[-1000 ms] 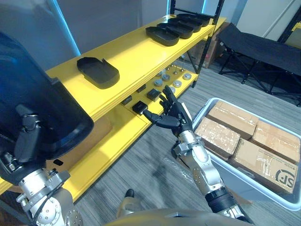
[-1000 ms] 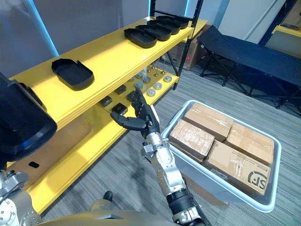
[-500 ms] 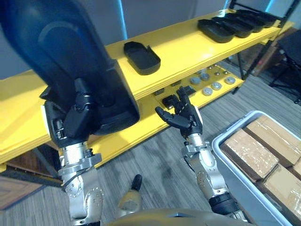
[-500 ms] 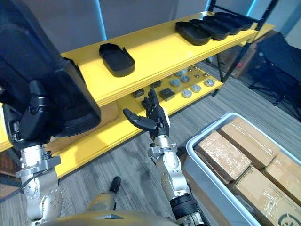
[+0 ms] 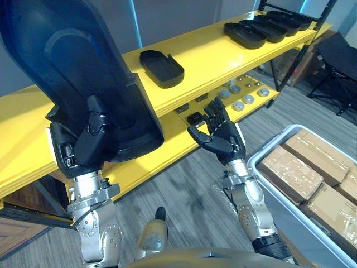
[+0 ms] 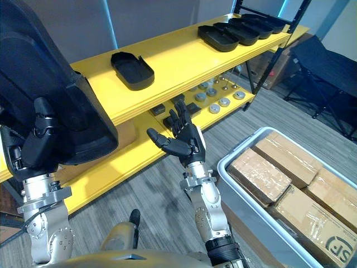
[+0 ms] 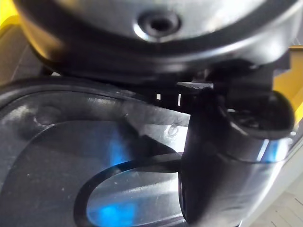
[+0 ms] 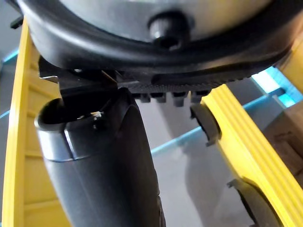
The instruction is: Walk over and take three plastic housings, then place them on the shelf
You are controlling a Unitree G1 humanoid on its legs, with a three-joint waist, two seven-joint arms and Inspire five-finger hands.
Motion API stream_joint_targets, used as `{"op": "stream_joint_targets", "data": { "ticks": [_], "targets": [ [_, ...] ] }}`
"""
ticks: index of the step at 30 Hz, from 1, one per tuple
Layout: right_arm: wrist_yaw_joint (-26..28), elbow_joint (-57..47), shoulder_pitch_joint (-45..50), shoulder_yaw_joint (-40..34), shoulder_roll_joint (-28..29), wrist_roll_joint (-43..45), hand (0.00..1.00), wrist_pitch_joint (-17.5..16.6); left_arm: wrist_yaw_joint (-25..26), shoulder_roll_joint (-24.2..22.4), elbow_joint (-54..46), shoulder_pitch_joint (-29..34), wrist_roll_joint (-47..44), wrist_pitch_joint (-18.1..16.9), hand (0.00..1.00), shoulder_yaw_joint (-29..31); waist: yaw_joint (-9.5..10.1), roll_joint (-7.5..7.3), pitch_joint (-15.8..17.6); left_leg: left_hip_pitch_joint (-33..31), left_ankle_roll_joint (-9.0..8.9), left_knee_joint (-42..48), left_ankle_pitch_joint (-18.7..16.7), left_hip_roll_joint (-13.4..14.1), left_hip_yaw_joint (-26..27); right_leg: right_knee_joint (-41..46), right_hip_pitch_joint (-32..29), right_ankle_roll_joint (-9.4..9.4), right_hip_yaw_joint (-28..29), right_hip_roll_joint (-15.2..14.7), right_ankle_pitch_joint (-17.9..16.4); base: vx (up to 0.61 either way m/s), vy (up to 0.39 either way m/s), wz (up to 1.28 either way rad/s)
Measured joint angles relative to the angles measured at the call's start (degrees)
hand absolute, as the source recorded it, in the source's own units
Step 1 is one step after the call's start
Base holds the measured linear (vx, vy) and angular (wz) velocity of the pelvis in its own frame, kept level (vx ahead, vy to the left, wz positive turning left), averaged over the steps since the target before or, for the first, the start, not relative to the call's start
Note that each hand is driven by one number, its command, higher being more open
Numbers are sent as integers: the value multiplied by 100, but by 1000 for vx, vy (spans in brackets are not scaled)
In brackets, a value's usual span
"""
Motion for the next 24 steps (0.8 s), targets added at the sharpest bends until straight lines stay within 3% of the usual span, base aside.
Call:
{"op": "stream_joint_targets", "data": {
  "ticks": [2, 3, 4, 5, 6, 7, 8, 9, 11, 13, 15, 17, 19, 20, 21, 22, 23, 24],
  "targets": [
    [-32, -3, -58, 15, 27, -2, 100, -103, -38, 2, -65, -5, 20, 0, 0, 89, 96, -70, 76, -255, 187, 909, -547, -6, 202, 142, 155, 103, 5, -163, -161, 91, 197, 14],
    [-65, -21, -62, 14, 47, -4, 100, -150, -66, 14, -104, -5, 31, 1, 0, 151, 177, -86, 82, -303, 305, 1343, -875, -14, 368, 163, 296, 69, 6, -252, -227, 224, 294, 5],
    [-128, -53, -51, 8, 92, -5, 100, -172, -74, 85, -148, -4, 84, 0, 0, 245, 266, -190, 69, -251, 290, 1629, -1287, -161, 486, 190, 538, -48, -25, -394, -282, 323, 271, 19],
    [-183, -188, -48, 0, 78, -8, 100, -178, -62, 104, -153, -46, 123, 5, 0, 346, 219, -267, 0, -257, 371, 1791, -1504, -301, 487, 932, 329, -632, 148, -661, -112, 350, 290, 33],
    [-182, -260, -46, 9, 68, -9, 100, -212, -43, 109, -157, -54, 127, 15, 0, 383, 195, -277, -11, -251, 430, 1813, -1560, -390, 467, 1458, 38, -846, 320, -837, 143, 322, 277, 45],
    [-168, -370, -55, 34, 90, -13, 100, -277, 11, 156, -165, -50, 159, 29, 0, 479, 193, -301, -23, -140, 553, 1702, -1632, -516, 475, 2280, -449, -1330, 615, -1097, 799, 250, 252, 26],
    [-152, -392, -87, 46, 99, -16, 100, -290, 53, 193, -166, -45, 170, 33, 0, 545, 191, -302, -25, -52, 617, 1613, -1651, -554, 480, 2541, -614, -1403, 761, -1147, 1125, 352, 256, 16],
    [-154, -395, -207, 85, 188, -166, 100, -312, 151, 269, -170, -50, 125, 41, 0, 644, 156, -290, -17, 173, 785, 1399, -1639, -587, 437, 3124, -947, -1305, 1030, -1030, 1047, 391, 178, 10],
    [-289, -398, -372, 93, 145, -747, 100, -547, 205, 294, -171, -53, -130, 36, 0, 635, 138, -220, -4, 602, 786, 949, -1522, -573, 309, 3492, -1236, -1175, 1137, -500, 561, 377, 146, 21],
    [-538, -434, -932, -23, -190, -827, 100, -876, 387, 330, -173, -132, -28, 15, 0, 613, 88, -184, -5, 1172, 749, 291, -1379, -590, 140, 3086, -1494, -1124, 869, 62, 169, 388, 93, 37],
    [-529, -483, -1463, -345, -422, -641, 100, -1184, 417, 459, -170, -301, -88, 15, 0, 646, 13, -127, 0, 1406, 681, 14, -1336, -593, -56, 2318, -1762, -1086, 929, 368, 77, 321, 13, 53],
    [-554, -819, -1867, -944, -675, -506, 100, -1525, 330, 699, 11, -862, -347, 15, 0, 621, -96, -145, -46, 1468, 644, -104, -1351, -694, -488, 1422, -2254, -892, 1927, 637, 195, 306, -73, 103],
    [-639, -1077, -1900, -1259, -734, -523, 100, -1631, 288, 766, 242, -1129, -479, 22, 0, 598, -262, -149, -50, 1675, 519, -131, -1424, -794, -854, 1064, -2270, -616, 2635, 732, 367, 236, -195, 115],
    [-648, -1159, -1876, -1293, -722, -514, 100, -1630, 268, 764, 285, -1125, -565, 24, 0, 603, -314, -175, -88, 1808, 420, -130, -1482, -802, -929, 768, -2218, -484, 2737, 740, 508, 282, -305, 92],
    [-642, -1234, -1827, -1322, -720, -502, 100, -1622, 255, 767, 285, -1114, -638, 24, 0, 605, -305, -239, -169, 1870, 295, -117, -1556, -803, -951, 372, -2127, -497, 2665, 747, 874, 275, -357, 74],
    [-599, -1365, -1762, -1341, -722, -445, 100, -1566, 197, 778, 243, -1114, -709, 22, 0, 663, -314, -396, -284, 1861, 49, -75, -1707, -814, -968, -102, -2054, -640, 2490, 754, 1592, 329, -442, 60],
    [-519, -1408, -1725, -1370, -776, -418, 100, -1519, 97, 630, 232, -1047, -757, 3, 0, 680, -300, -271, -392, 1828, -80, -40, -1813, -638, -1010, -260, -1910, -622, 2291, 837, 1456, 275, -361, 49],
    [-469, -1435, -1720, -1368, -819, -372, 100, -1456, 16, 539, 208, -980, -815, 6, 0, 691, -297, -137, -431, 1790, -146, -1, -1848, -472, -1016, -468, -1810, -691, 2168, 984, 1530, 257, -312, 38]
  ]
}}
